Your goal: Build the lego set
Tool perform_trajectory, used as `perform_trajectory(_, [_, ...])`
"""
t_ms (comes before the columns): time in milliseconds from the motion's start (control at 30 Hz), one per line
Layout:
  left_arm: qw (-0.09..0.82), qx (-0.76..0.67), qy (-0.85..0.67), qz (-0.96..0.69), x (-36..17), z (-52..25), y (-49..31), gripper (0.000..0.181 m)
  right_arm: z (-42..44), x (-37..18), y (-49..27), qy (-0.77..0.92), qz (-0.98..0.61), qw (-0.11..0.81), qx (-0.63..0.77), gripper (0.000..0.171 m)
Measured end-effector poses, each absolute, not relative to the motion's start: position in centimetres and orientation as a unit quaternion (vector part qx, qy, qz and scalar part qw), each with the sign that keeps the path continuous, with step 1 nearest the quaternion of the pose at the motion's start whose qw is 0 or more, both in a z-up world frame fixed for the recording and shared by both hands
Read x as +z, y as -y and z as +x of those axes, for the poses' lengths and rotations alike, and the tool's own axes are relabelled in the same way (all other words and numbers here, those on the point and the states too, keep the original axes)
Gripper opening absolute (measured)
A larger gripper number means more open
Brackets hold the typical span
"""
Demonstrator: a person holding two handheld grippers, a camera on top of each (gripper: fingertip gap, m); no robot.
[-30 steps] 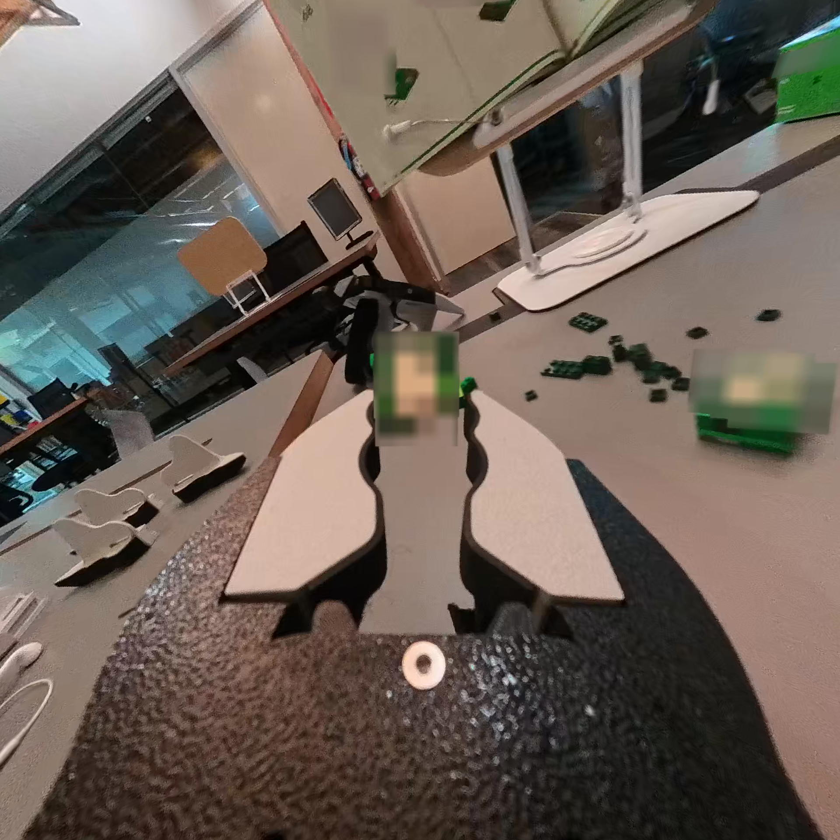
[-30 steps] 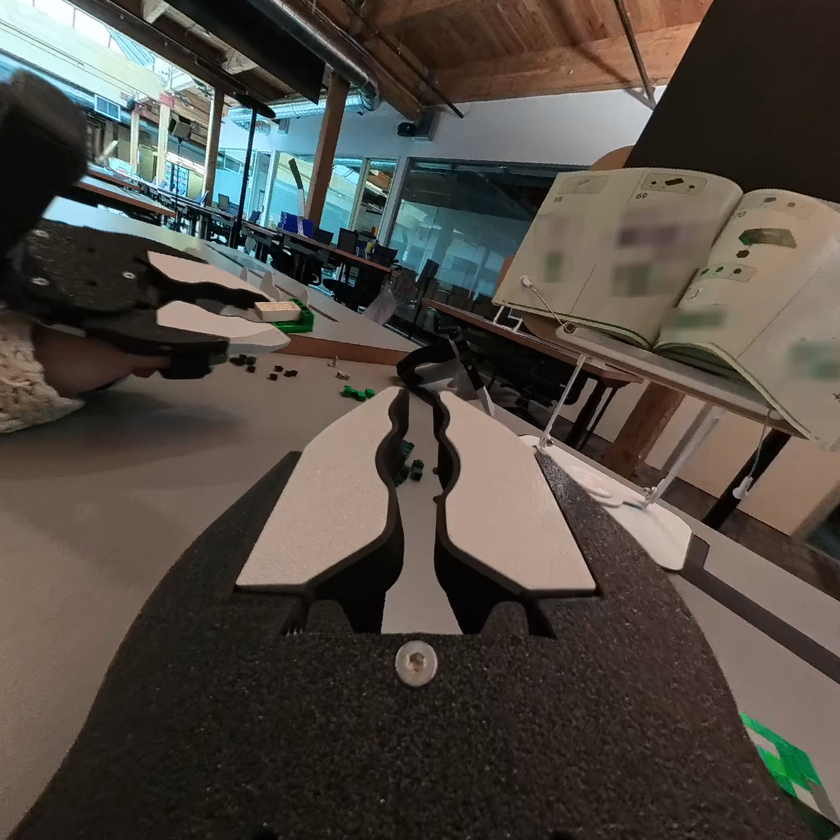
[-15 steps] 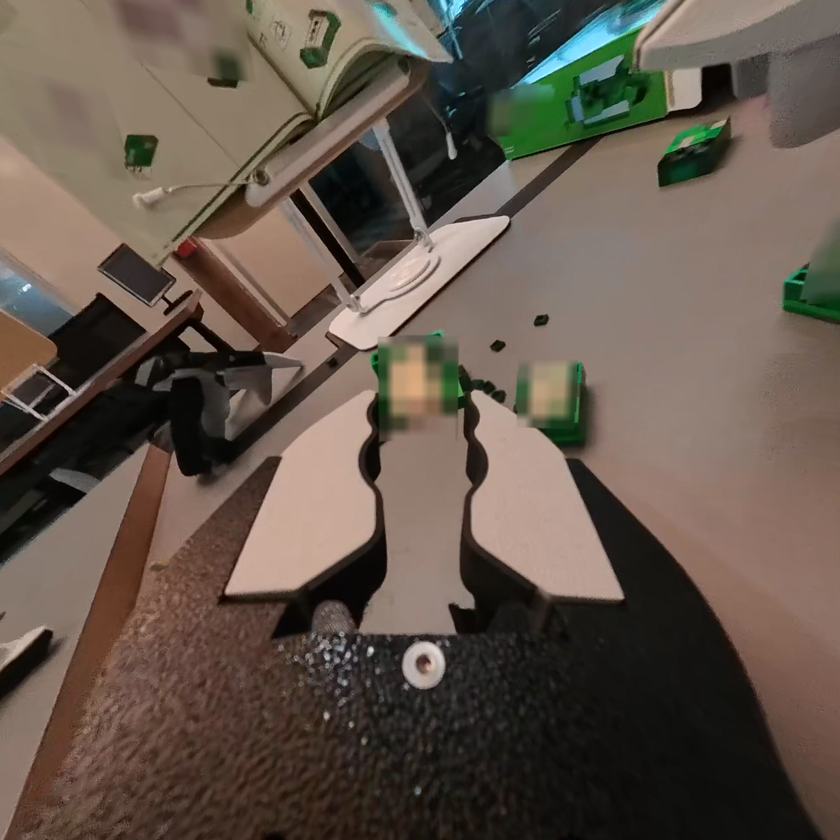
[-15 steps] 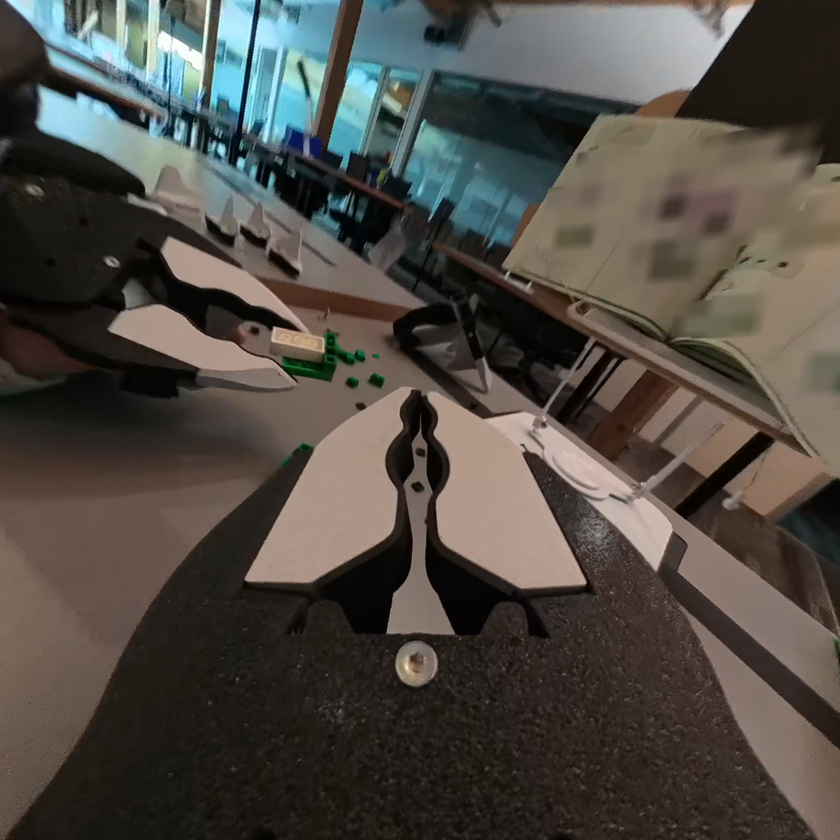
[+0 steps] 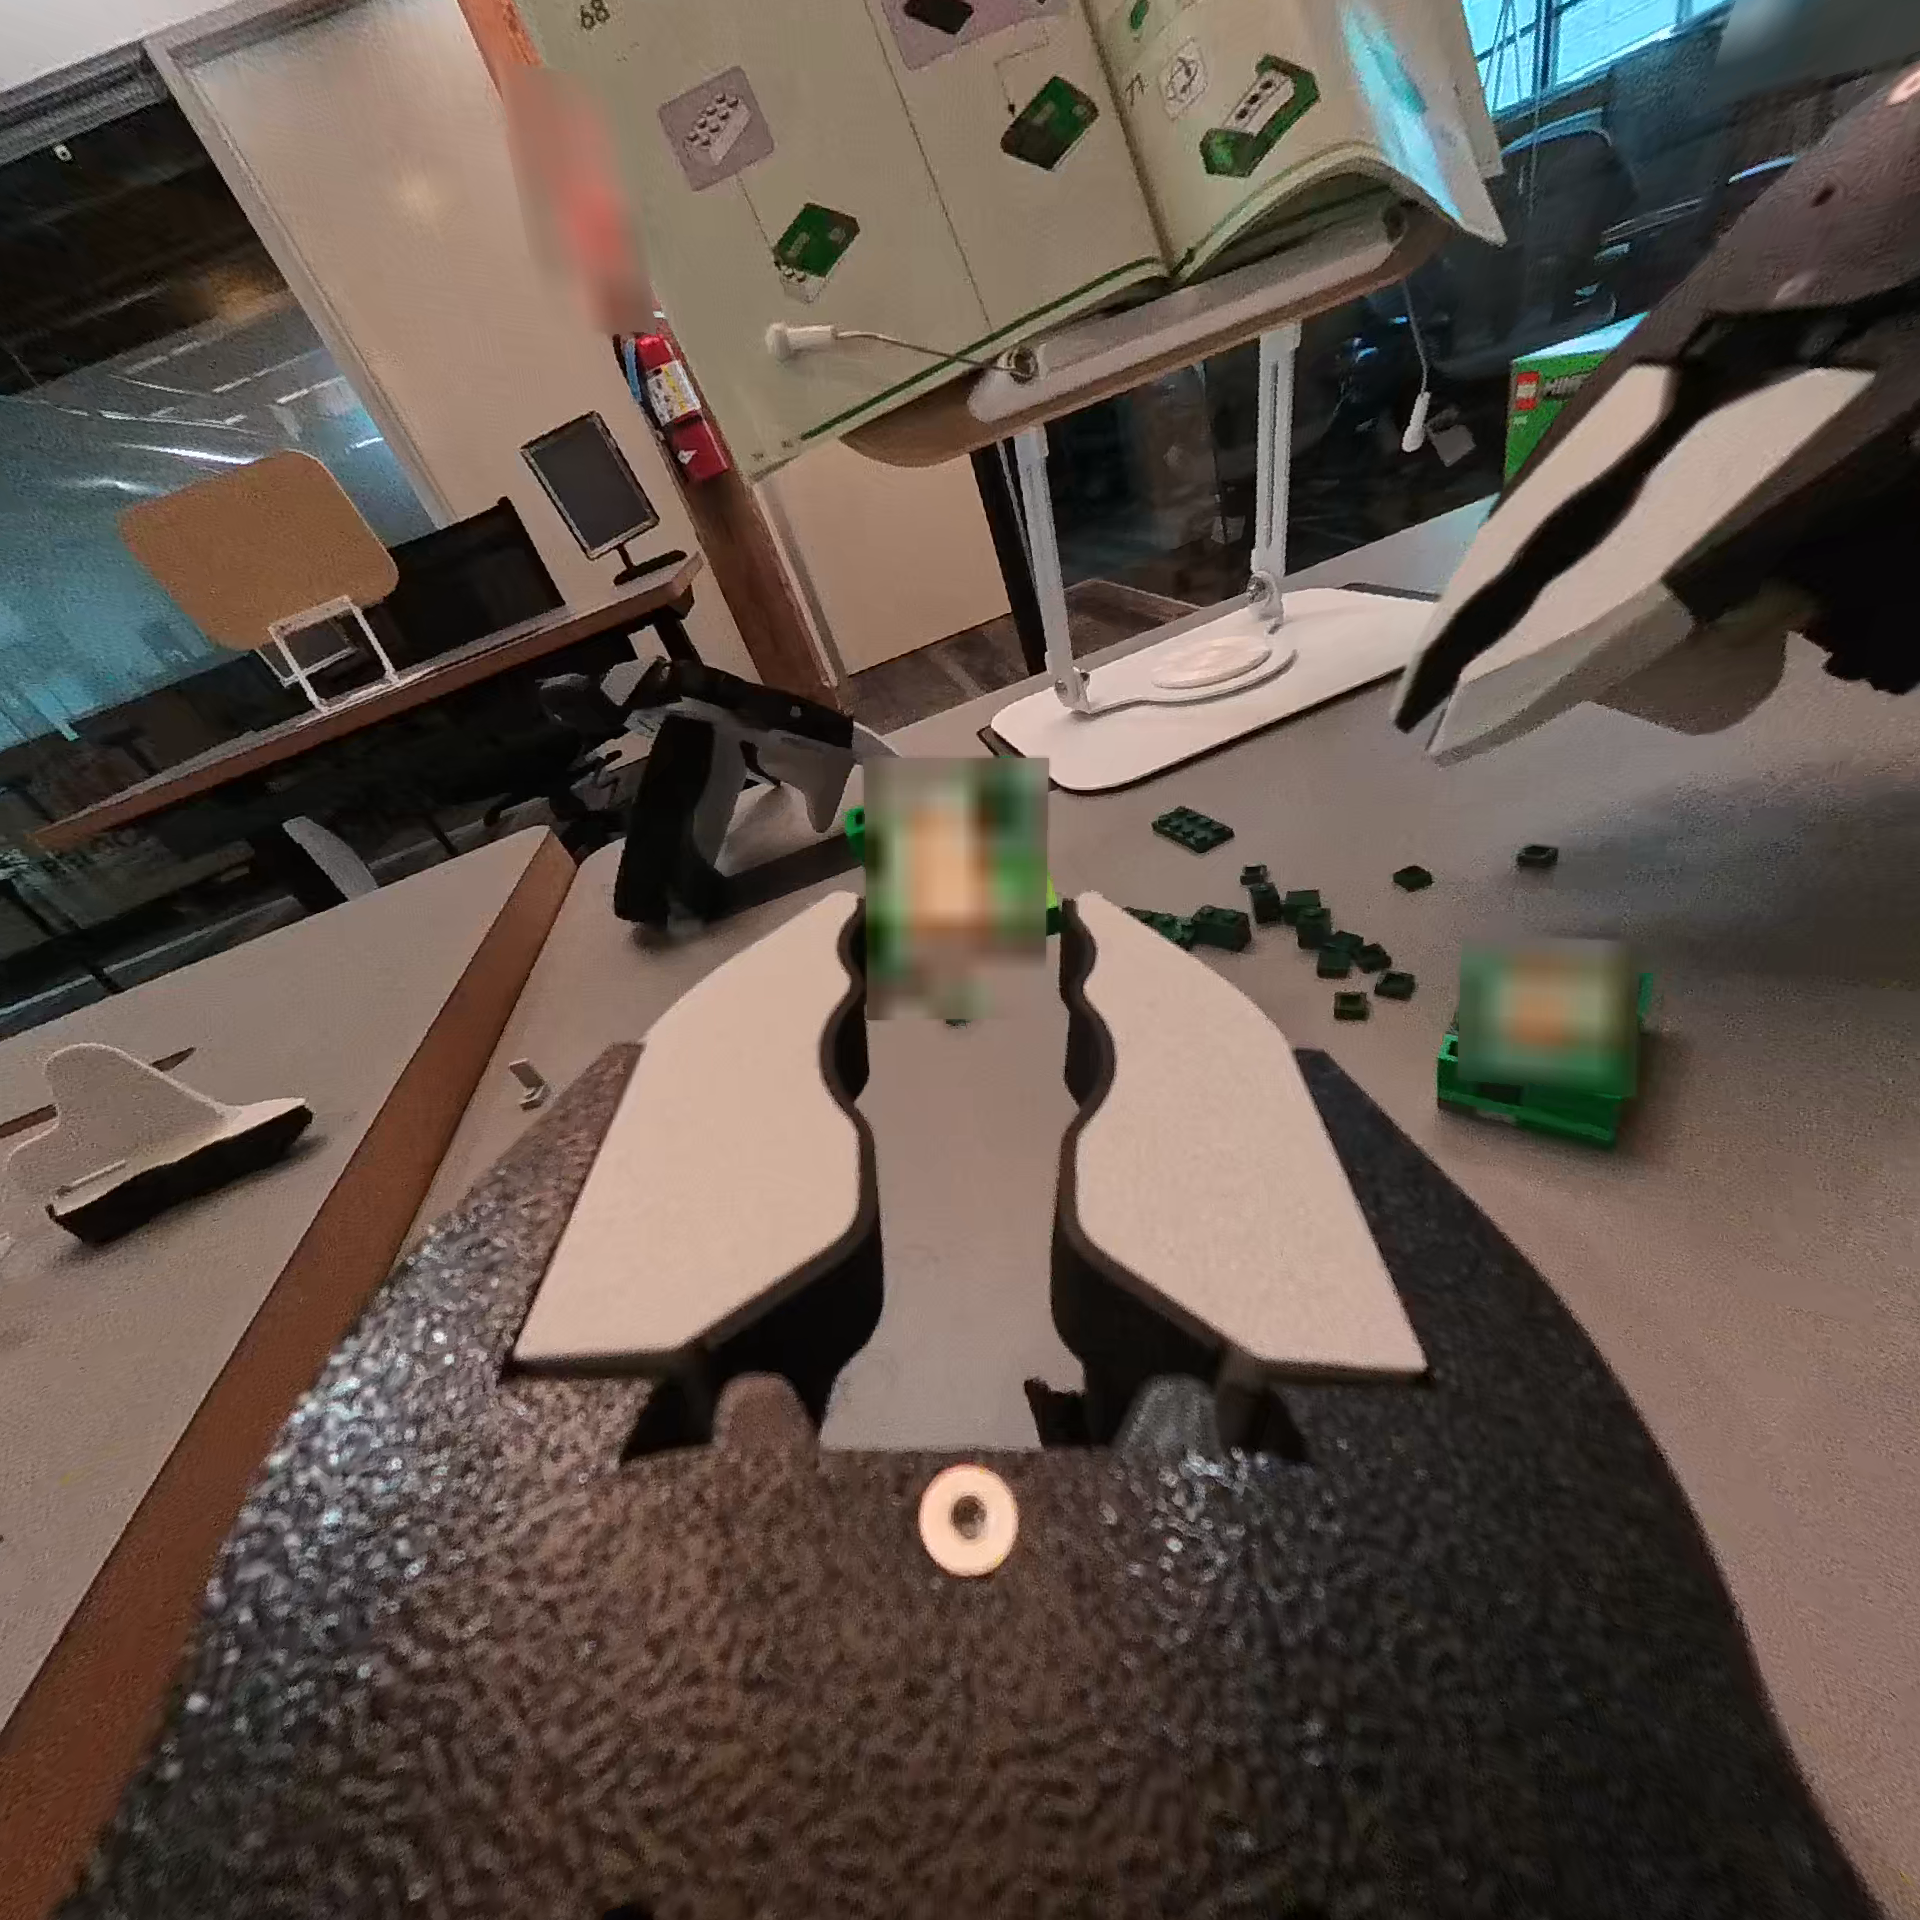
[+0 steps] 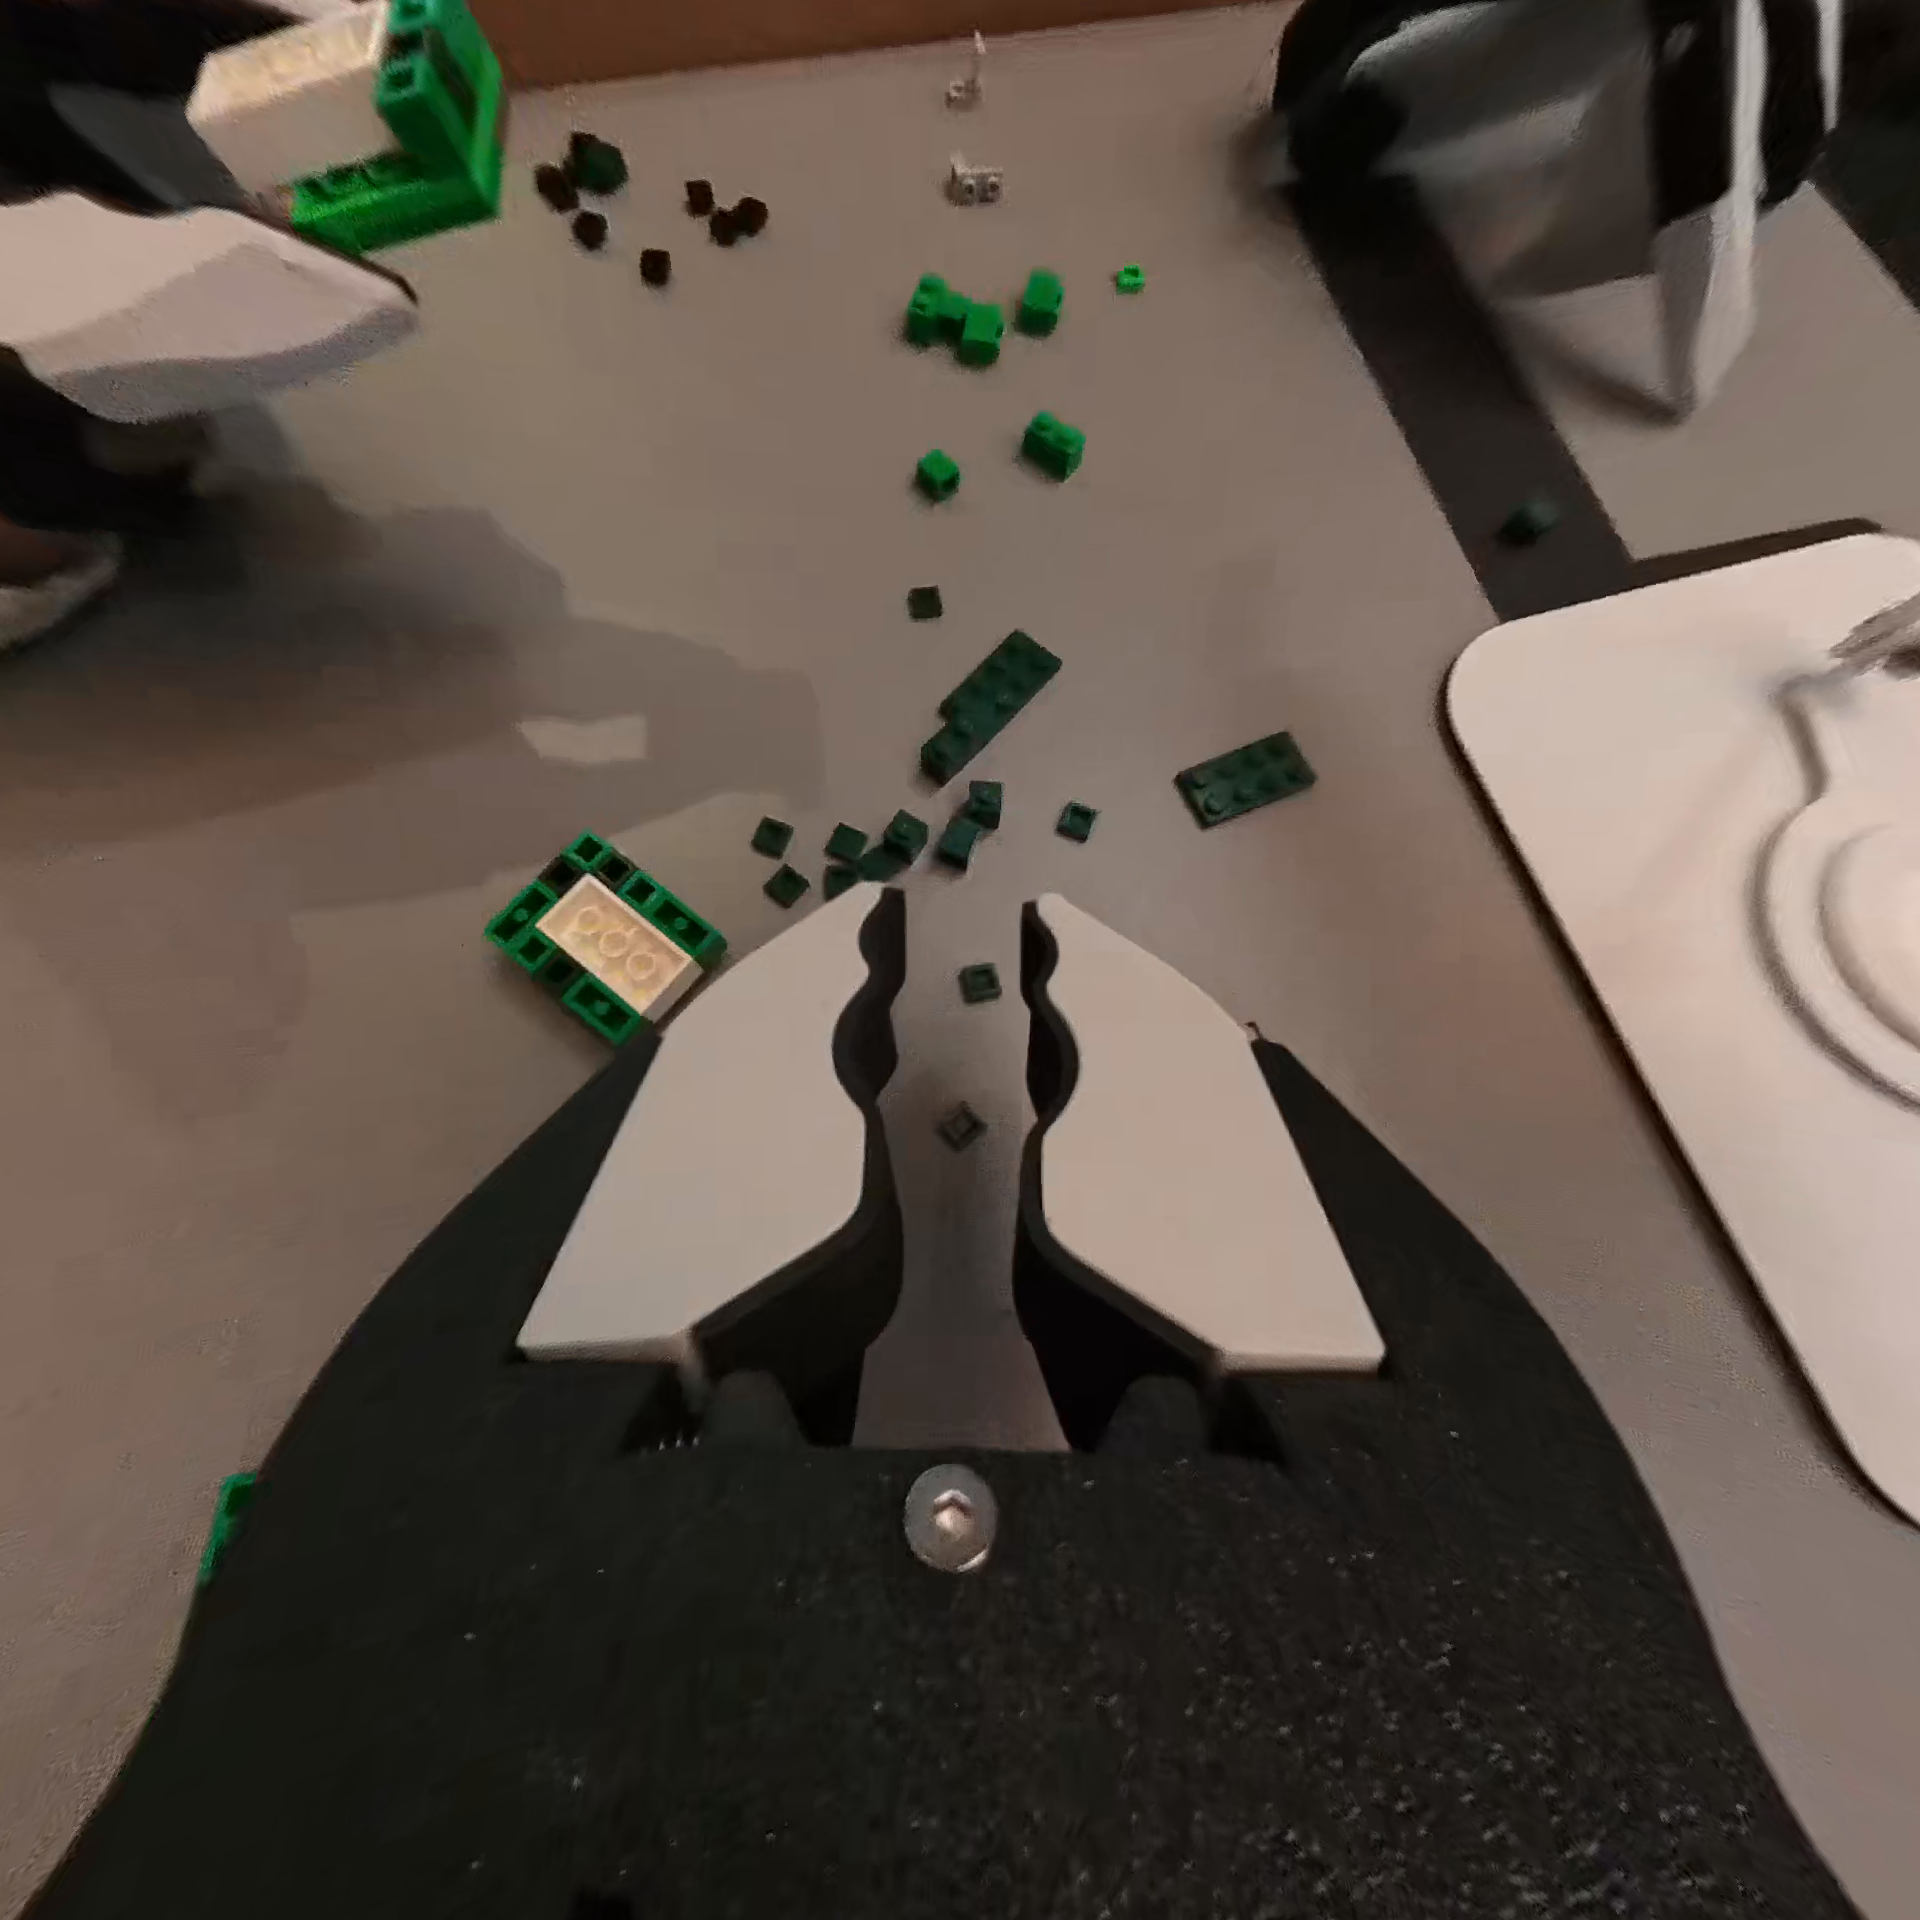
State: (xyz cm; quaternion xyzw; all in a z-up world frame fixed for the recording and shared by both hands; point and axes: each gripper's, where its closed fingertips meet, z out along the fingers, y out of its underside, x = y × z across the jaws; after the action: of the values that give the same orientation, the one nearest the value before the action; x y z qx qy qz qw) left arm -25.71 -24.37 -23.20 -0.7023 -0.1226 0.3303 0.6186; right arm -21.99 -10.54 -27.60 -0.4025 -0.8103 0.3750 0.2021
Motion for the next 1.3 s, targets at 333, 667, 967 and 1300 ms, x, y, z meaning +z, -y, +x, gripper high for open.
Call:
perform_trajectory(333, [0.588, 0.339, 0.062, -0.732, -24.4, -24.5, 22.8, 0.034, -22.8, -30.2, 10.1, 0.844, -0.365, 0.199, 0.339, 0.014])
perform_trajectory(667, [0.588, 0.328, 0.059, -0.737, -24.5, -24.3, 22.5, 0.034, -25.0, -32.3, 11.1, 0.881, -0.292, 0.173, 0.328, 0.005])
perform_trajectory(967, [0.584, 0.328, 0.051, -0.741, -24.7, -24.2, 22.3, 0.034, -25.6, -32.2, 12.1, 0.873, -0.296, 0.156, 0.356, 0.014])
perform_trajectory(1300, [0.581, 0.328, 0.044, -0.744, -24.8, -24.0, 22.2, 0.034, -26.0, -32.1, 12.4, 0.872, -0.293, 0.152, 0.36, 0.007])
